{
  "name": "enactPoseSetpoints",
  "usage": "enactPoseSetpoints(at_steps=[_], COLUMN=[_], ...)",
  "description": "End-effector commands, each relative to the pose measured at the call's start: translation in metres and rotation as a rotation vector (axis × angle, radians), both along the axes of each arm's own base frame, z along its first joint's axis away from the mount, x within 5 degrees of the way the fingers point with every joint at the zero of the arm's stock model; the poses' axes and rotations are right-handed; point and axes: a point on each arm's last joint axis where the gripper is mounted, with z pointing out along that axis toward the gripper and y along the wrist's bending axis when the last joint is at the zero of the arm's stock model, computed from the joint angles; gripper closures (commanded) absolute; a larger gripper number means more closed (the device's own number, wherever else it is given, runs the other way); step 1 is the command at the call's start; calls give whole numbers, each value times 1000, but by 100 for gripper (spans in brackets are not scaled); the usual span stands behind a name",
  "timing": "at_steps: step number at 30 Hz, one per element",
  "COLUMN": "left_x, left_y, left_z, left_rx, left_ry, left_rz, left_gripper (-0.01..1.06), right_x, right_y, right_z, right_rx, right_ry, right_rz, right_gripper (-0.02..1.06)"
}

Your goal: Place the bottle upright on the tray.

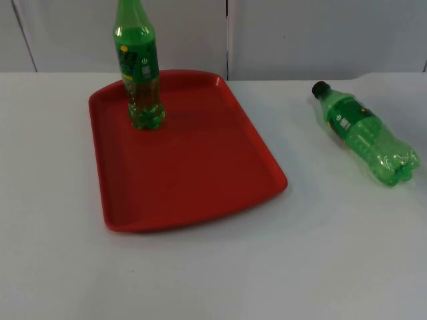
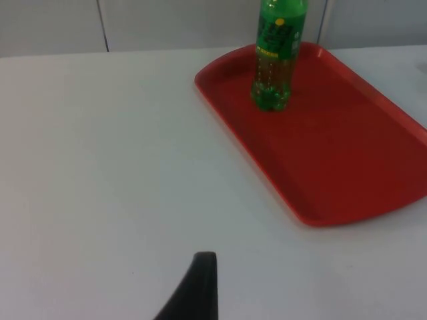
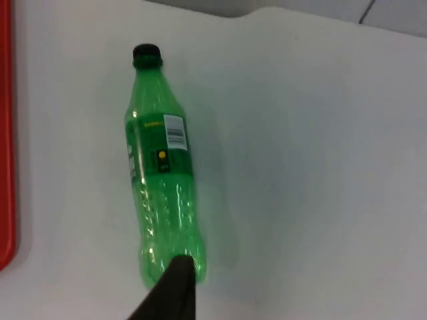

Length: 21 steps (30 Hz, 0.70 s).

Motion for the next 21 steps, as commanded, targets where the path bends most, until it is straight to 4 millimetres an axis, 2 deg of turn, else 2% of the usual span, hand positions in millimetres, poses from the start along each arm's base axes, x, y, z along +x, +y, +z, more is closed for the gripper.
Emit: enactPoseSetpoints(at_steps=[1,2,4,5,7,9,10,15,16,20,21], left_x=[0,0,0,0,0,0,0,0,0,0,0], left_y=[-1,-1,-1,-1,-1,-1,-1,-1,-1,-1,-1], left_z=[-1,-1,-1,-1,-1,-1,-1,-1,-1,-1,-1], left_rx=[-5,-5,-5,-5,-5,-5,-5,-5,-5,-5,-5], left_ry=[-1,-1,-1,-1,-1,-1,-1,-1,-1,-1,-1], left_rz=[-10,-10,-10,-10,-10,-10,-10,-10,-10,-10,-10], left_gripper=[13,13,13,13,13,13,13,13,13,13,13], right_x=[12,24,43,43,71,89,89,128,128,146,146], right_y=[2,5,11,11,22,33,33,70,70,95,95], right_z=[2,-6,-5,-5,-20,-35,-35,-85,-85,-118,-118], right_rx=[6,22,37,37,28,21,21,6,6,-7,-7], right_ry=[11,54,83,83,143,189,189,262,262,274,274], right_rz=[24,36,54,54,76,96,96,158,158,196,196], right_gripper=[4,4,4,4,4,4,4,4,4,4,4])
